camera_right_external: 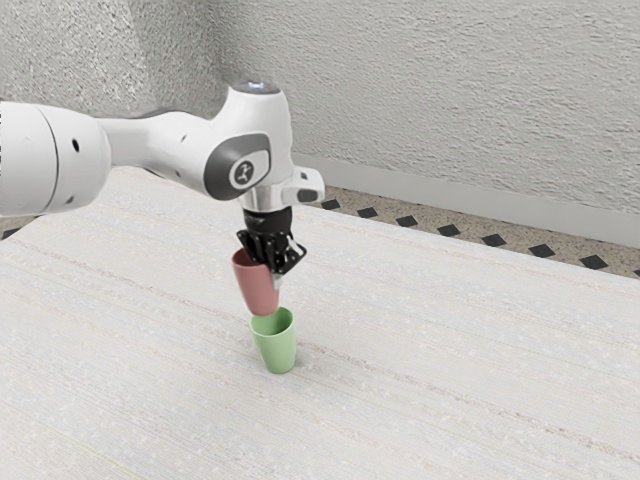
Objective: Place the left cup onto the right cup
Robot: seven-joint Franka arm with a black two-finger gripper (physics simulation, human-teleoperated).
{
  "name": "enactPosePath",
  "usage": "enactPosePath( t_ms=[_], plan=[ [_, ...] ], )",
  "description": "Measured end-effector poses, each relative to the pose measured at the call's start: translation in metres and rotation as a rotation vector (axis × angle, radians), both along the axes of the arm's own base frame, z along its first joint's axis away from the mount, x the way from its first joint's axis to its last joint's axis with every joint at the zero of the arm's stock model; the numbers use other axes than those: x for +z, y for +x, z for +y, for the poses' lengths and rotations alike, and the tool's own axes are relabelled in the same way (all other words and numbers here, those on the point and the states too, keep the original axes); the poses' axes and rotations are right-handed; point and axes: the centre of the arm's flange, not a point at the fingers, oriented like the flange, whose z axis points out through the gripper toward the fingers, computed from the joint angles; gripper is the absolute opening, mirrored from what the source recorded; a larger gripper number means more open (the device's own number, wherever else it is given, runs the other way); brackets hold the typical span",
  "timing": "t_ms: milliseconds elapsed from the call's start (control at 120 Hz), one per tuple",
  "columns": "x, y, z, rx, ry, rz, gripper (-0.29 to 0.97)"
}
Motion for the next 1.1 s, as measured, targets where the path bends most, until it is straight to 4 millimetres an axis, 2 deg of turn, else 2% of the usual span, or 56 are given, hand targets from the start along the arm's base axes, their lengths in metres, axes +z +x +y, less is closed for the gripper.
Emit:
enactPosePath(
  t_ms=[275,567,858,1100],
  plan=[
    [-0.004,-0.001,-0.015,-0.006,-0.002,-0.001,-0.1],
    [-0.006,-0.001,-0.015,0.009,-0.001,0.002,-0.11],
    [0.004,-0.003,-0.019,0.012,-0.009,-0.015,-0.1],
    [0.003,-0.006,-0.026,0.009,-0.009,-0.009,-0.1]
  ],
)
